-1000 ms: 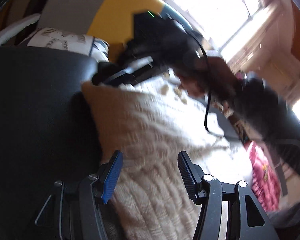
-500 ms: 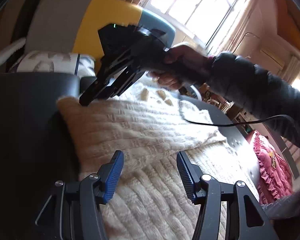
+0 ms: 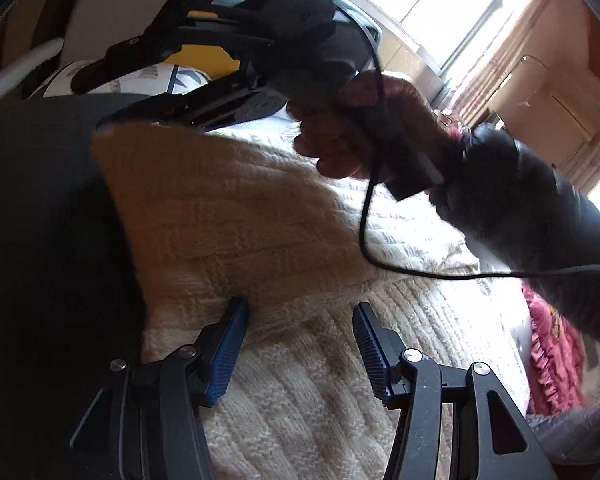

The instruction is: Fold clothes

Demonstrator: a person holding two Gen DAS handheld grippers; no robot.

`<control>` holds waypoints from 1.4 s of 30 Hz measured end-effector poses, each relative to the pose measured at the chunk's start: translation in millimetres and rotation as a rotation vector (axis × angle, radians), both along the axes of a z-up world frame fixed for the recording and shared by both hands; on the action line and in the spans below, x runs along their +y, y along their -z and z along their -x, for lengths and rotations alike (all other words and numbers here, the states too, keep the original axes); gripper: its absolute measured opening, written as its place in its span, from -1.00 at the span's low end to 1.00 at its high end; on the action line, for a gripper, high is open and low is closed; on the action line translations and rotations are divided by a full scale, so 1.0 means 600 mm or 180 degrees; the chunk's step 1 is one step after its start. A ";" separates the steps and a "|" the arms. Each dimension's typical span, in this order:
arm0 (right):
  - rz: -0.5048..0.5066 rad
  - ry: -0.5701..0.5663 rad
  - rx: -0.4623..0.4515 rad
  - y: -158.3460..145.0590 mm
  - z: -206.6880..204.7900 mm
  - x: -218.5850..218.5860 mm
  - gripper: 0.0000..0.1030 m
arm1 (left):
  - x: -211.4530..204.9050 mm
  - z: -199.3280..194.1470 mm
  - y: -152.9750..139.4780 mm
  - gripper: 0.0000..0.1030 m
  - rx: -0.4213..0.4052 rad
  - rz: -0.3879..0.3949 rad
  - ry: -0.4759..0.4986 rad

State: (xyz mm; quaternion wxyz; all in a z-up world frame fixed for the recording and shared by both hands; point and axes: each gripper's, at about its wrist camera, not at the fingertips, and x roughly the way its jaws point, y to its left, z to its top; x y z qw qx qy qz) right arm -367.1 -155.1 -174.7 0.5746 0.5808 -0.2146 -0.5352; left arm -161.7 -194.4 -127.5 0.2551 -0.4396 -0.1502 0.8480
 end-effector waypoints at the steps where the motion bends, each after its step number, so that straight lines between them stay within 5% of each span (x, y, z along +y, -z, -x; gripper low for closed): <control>1: -0.0015 0.0049 -0.0023 0.005 -0.003 -0.007 -0.25 | -0.004 0.002 0.000 0.08 -0.0034 -0.0042 -0.0023; 7: -0.0268 0.0088 0.0058 -0.028 -0.015 0.003 -0.25 | -0.019 0.007 -0.005 0.08 -0.0187 -0.0347 -0.0200; 13: -0.0232 -0.0035 -0.0003 -0.080 -0.025 0.085 -0.24 | -0.031 -0.007 -0.066 0.09 0.0157 -0.0583 -0.0168; 17: -0.0788 -0.0048 -0.0106 -0.032 -0.033 0.087 -0.20 | -0.001 0.008 -0.065 0.09 0.0113 -0.0326 -0.0161; 19: -0.1024 0.0124 -0.0056 -0.009 -0.024 0.086 -0.41 | 0.012 0.012 -0.042 0.09 -0.0106 -0.0189 -0.0169; 21: -0.1053 0.0308 0.0014 0.003 -0.017 0.095 -0.72 | 0.023 0.009 -0.018 0.08 -0.0185 0.0037 -0.0189; 24: -0.0964 0.0453 0.0066 -0.011 -0.019 0.116 -0.59 | 0.027 0.002 -0.024 0.08 -0.0135 0.0093 -0.0248; 26: -0.0817 0.0558 0.0150 -0.038 -0.031 0.151 -0.43 | 0.025 0.004 -0.032 0.09 -0.0154 0.0087 -0.0289; 31: -0.0661 0.0924 0.0367 -0.100 -0.091 0.280 -0.43 | 0.034 -0.011 -0.052 0.10 -0.0011 -0.0091 -0.0407; 36: -0.1164 0.1511 0.0682 -0.124 -0.182 0.445 -0.43 | 0.048 -0.010 -0.089 0.13 0.0149 -0.0061 -0.0361; 42: -0.1464 0.2191 0.0557 -0.074 -0.254 0.596 -0.43 | 0.079 -0.002 -0.089 0.14 0.0054 0.0199 -0.0300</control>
